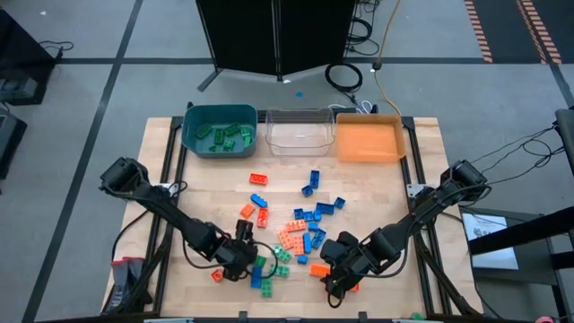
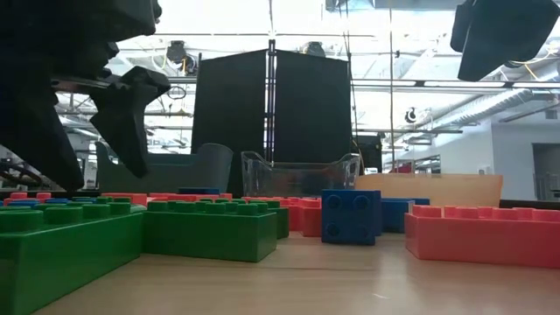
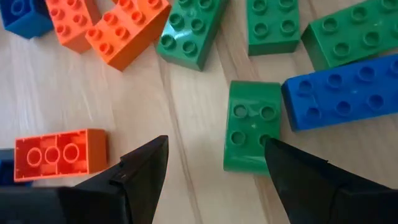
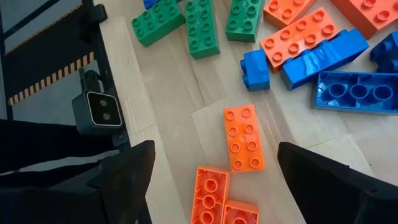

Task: Sort blocks
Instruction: Put the green game piece into the blue bin

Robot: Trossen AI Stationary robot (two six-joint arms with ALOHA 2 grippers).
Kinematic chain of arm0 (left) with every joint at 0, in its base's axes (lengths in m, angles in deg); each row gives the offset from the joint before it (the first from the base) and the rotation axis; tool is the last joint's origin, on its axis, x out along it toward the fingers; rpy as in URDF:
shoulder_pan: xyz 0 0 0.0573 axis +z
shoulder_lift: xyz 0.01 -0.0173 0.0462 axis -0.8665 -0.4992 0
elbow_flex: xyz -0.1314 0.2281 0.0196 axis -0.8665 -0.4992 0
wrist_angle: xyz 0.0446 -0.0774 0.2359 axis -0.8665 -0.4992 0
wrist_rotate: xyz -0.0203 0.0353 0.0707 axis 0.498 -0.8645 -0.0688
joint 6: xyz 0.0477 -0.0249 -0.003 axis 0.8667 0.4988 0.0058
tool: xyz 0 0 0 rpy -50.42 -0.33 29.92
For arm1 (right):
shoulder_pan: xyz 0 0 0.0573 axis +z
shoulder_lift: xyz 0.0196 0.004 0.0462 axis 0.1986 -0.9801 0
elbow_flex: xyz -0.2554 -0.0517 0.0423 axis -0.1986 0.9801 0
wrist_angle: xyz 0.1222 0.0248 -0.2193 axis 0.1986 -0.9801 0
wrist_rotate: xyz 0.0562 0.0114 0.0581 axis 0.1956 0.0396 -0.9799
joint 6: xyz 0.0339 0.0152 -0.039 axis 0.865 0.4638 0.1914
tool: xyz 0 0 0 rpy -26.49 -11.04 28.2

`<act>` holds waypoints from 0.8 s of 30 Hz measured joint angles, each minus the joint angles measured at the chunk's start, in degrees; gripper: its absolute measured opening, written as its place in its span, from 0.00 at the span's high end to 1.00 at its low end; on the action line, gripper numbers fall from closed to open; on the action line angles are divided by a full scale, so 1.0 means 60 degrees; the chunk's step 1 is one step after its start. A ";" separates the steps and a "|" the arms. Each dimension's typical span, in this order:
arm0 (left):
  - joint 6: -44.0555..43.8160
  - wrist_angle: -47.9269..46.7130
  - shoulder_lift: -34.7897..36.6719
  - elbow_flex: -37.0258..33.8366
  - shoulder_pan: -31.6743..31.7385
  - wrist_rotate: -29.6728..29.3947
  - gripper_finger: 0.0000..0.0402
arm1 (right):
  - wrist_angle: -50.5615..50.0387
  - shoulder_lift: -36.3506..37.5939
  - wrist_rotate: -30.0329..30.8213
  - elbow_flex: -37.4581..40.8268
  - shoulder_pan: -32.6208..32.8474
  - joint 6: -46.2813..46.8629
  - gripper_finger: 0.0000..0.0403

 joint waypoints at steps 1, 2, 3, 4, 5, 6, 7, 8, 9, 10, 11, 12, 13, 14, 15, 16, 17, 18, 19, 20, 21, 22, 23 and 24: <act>0.0106 0.0142 0.0000 -0.0029 0.0002 0.0136 0.32 | 0.0000 0.0000 0.0000 0.0000 0.0000 0.0004 0.17; 0.0169 0.0344 0.0000 -0.0062 0.0003 0.0317 0.32 | 0.0003 0.0000 0.0000 0.0000 0.0000 0.0010 0.17; 0.0210 0.0603 0.0000 -0.0116 0.0000 0.0505 0.32 | 0.0004 0.0000 0.0000 0.0000 0.0000 0.0047 0.17; 0.0233 0.0825 0.0000 -0.0187 0.0000 0.0671 0.32 | 0.0004 0.0000 -0.0001 0.0000 0.0000 0.0104 0.17; 0.0233 0.0990 0.0000 -0.0270 -0.0007 0.0777 0.32 | 0.0004 0.0000 -0.0003 0.0000 0.0001 0.0153 0.17; 0.0139 0.1132 0.0000 -0.0367 -0.0007 0.0851 0.32 | 0.0004 0.0000 -0.0001 0.0000 0.0000 0.0178 0.17; 0.0084 0.1241 0.0000 -0.0459 -0.0002 0.0888 0.32 | 0.0004 0.0000 -0.0004 0.0000 0.0000 0.0180 0.17; 0.0047 0.1336 0.0000 -0.0552 0.0000 0.0911 0.32 | 0.0004 0.0000 -0.0004 0.0000 0.0000 0.0180 0.17; -0.0015 0.1397 0.0000 -0.0636 0.0000 0.0913 0.32 | 0.0004 0.0000 -0.0004 0.0000 0.0000 0.0178 0.17; -0.0084 0.1403 0.0000 -0.0710 0.0002 0.0900 0.32 | 0.0004 0.0000 -0.0004 0.0000 0.0000 0.0178 0.17; -0.0113 0.1402 0.0000 -0.0784 0.0012 0.0849 0.32 | 0.0004 0.0000 -0.0004 0.0000 0.0000 0.0175 0.17; -0.0141 0.1406 0.0000 -0.0852 0.0028 0.0791 0.32 | 0.0004 0.0000 -0.0004 0.0000 0.0000 0.0171 0.17; -0.0158 0.1468 0.0000 -0.0923 0.0062 0.0773 0.32 | 0.0004 0.0000 -0.0004 0.0000 0.0000 0.0171 0.17; -0.0161 0.1598 0.0000 -0.1006 0.0100 0.0774 0.32 | 0.0004 0.0000 -0.0004 0.0000 0.0000 0.0170 0.17; -0.0168 0.1768 0.0000 -0.1086 0.0120 0.0804 0.32 | 0.0004 0.0000 -0.0004 0.0000 0.0000 0.0167 0.17; -0.0171 0.1943 0.0000 -0.1157 0.0144 0.0917 0.32 | 0.0003 0.0000 -0.0004 0.0000 0.0000 0.0164 0.17; -0.0175 0.2134 0.0000 -0.1231 0.0157 0.0995 0.32 | 0.0000 0.0000 -0.0004 0.0000 0.0000 0.0157 0.17; -0.0184 0.2276 0.0000 -0.1279 0.0157 0.1041 0.32 | -0.0005 0.0000 -0.0004 0.0000 0.0000 0.0153 0.17; -0.0185 0.2372 0.0000 -0.1308 0.0153 0.1061 0.32 | -0.0019 0.0000 -0.0004 0.0000 0.0000 0.0151 0.17; -0.0183 0.2418 0.0000 -0.1312 0.0154 0.1061 0.32 | -0.0036 0.0000 -0.0004 0.0000 0.0000 0.0149 0.17; -0.0170 0.2464 0.0000 -0.1312 0.0171 0.1062 0.33 | -0.0054 0.0000 -0.0004 0.0000 0.0000 0.0149 0.17; -0.0129 0.2496 0.0000 -0.1312 0.0191 0.1091 0.34 | -0.0070 0.0000 -0.0004 0.0000 0.0000 0.0149 0.17; -0.0069 0.2526 -0.0020 -0.1312 0.0218 0.1197 0.36 | -0.0077 0.0000 -0.0004 0.0000 0.0000 0.0149 0.17; 0.0019 0.2565 -0.0070 -0.1312 0.0246 0.1306 0.38 | -0.0081 0.0000 -0.0004 0.0000 0.0000 0.0149 0.17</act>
